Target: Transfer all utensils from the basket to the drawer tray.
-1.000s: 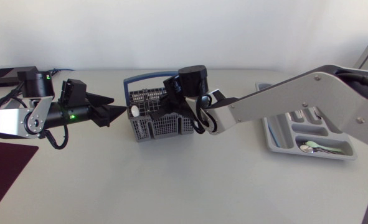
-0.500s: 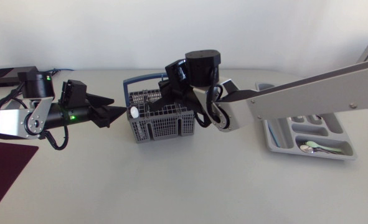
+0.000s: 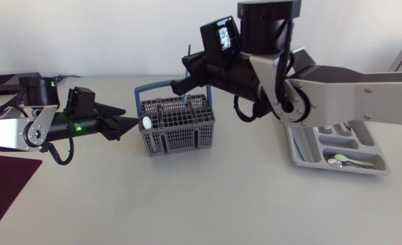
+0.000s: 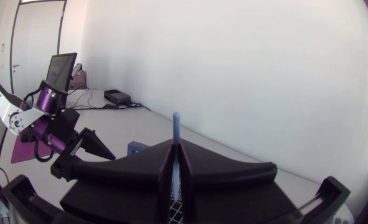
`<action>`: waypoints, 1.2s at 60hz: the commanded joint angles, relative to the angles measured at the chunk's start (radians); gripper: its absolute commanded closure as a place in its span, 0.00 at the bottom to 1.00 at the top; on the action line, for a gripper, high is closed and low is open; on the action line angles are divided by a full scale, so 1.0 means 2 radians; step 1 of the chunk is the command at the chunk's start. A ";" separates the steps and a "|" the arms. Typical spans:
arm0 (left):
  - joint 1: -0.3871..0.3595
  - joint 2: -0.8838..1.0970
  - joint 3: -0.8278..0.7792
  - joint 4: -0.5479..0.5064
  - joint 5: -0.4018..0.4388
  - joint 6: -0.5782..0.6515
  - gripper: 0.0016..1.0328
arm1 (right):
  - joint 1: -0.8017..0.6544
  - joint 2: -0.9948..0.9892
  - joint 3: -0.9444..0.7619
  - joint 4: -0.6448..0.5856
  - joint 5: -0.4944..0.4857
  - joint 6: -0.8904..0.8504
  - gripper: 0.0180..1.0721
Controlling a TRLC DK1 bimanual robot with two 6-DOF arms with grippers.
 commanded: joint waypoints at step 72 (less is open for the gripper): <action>-0.039 -0.048 0.036 -0.105 -0.008 0.015 0.14 | -0.436 0.131 0.129 -0.443 -0.113 0.011 0.94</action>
